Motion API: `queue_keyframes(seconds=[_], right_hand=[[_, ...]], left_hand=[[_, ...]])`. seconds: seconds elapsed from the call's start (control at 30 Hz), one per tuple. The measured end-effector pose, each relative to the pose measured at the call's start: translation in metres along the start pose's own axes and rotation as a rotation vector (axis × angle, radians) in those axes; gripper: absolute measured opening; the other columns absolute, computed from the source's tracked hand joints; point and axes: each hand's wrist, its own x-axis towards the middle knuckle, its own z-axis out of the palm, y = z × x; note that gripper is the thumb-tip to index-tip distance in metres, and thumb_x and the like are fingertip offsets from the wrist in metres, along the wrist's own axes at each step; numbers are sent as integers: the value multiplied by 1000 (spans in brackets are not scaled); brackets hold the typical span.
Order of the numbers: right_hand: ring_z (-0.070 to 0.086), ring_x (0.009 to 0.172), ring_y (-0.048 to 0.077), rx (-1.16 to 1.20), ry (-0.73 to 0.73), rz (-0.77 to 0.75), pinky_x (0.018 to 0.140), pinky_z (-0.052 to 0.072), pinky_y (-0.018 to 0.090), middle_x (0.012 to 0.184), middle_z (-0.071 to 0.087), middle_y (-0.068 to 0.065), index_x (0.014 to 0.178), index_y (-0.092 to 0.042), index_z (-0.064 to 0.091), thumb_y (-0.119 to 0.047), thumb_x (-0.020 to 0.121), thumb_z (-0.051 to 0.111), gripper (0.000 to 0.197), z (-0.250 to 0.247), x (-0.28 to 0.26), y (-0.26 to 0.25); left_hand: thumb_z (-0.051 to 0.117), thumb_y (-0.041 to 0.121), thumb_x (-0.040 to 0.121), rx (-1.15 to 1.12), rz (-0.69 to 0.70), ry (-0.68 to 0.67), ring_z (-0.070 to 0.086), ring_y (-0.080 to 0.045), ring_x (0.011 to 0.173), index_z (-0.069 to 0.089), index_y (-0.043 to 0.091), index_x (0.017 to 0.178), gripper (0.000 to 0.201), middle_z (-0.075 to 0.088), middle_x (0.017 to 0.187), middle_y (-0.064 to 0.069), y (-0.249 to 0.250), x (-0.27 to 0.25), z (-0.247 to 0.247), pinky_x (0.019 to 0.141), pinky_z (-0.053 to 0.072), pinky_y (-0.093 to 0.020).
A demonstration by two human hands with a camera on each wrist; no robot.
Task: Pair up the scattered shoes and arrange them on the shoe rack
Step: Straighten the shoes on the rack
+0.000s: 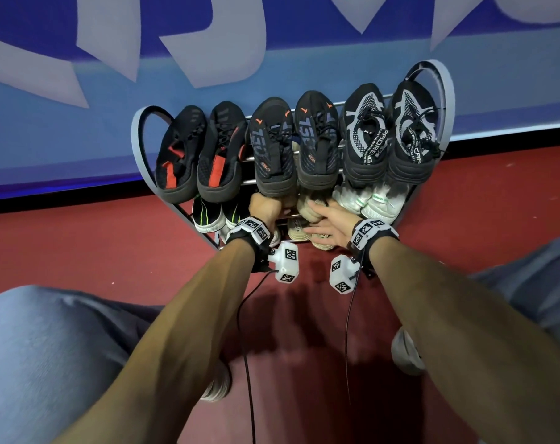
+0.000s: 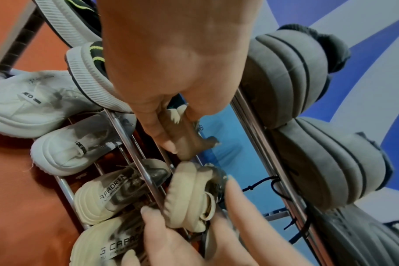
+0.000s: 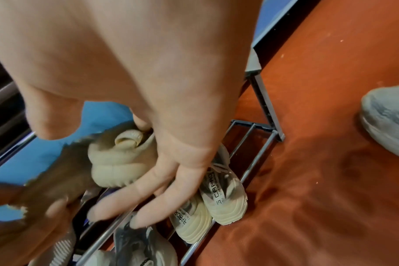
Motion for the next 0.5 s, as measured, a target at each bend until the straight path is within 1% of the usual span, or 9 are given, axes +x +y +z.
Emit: queue_keyframes(seconds=[0.1, 0.17, 0.2, 0.27, 0.33, 0.37, 0.43, 0.47, 0.5], right_hand=[[71, 101, 24, 34, 46, 2, 86, 59, 40, 123, 67, 14, 139, -17, 44, -49, 89, 68, 64, 4, 5, -3], [68, 103, 23, 97, 54, 8, 90, 57, 39, 123, 68, 13, 133, -9, 54, -46, 97, 56, 51, 10, 8, -11], [67, 105, 23, 140, 51, 4, 93, 56, 39, 124, 67, 14, 131, -7, 56, -45, 98, 52, 50, 14, 9, -14], [67, 108, 23, 207, 55, -3, 97, 54, 40, 119, 64, 17, 127, -5, 56, -44, 99, 52, 48, 22, 10, -21], [66, 108, 24, 269, 101, 12, 98, 54, 42, 107, 58, 14, 115, -9, 53, -41, 98, 55, 37, 29, 12, -23], [65, 104, 23, 296, 137, 17, 95, 55, 41, 104, 57, 11, 109, -11, 52, -39, 98, 56, 30, 30, 15, -21], [61, 88, 18, 284, 234, 27, 78, 59, 35, 104, 58, 6, 108, -15, 56, -38, 96, 59, 26, 29, 20, -16], [58, 81, 15, 240, 283, 22, 69, 59, 32, 103, 59, 5, 109, -16, 57, -39, 94, 61, 28, 28, 25, -12], [56, 78, 15, 165, 328, 4, 64, 58, 31, 101, 58, 5, 108, -17, 57, -40, 92, 63, 29, 27, 28, -8]], left_hand=[[75, 9, 86, -133, -25, -39, 75, -23, 67, 67, -5, 111, 29, 75, 97, -21, 13, -17, 0, 60, 61, -31], [66, 1, 92, -160, -58, -24, 73, -21, 61, 66, -3, 108, 17, 74, 93, -19, 11, -18, 2, 57, 62, -29], [62, 0, 93, -149, -62, -18, 74, -23, 63, 65, -3, 109, 16, 73, 95, -20, 9, -17, 4, 56, 61, -29], [56, 4, 96, -123, -49, -13, 76, -28, 75, 63, -5, 116, 23, 73, 106, -22, 2, -15, 6, 57, 61, -31], [51, 18, 102, -95, -46, 32, 76, -28, 79, 58, -3, 118, 28, 72, 109, -19, -5, -11, 7, 57, 61, -32], [50, 26, 102, -54, -53, 63, 75, -28, 80, 56, 1, 116, 30, 71, 109, -18, -12, -2, 6, 60, 62, -34], [50, 41, 87, 79, -49, 139, 74, -36, 88, 56, 3, 110, 45, 71, 109, -21, -32, 23, 6, 74, 63, -45], [48, 42, 82, 158, -49, 170, 74, -39, 92, 57, 0, 111, 52, 71, 110, -23, -36, 25, 4, 80, 62, -48], [47, 38, 84, 219, -49, 181, 73, -39, 96, 57, -4, 115, 53, 71, 112, -24, -31, 15, 3, 85, 61, -48]])
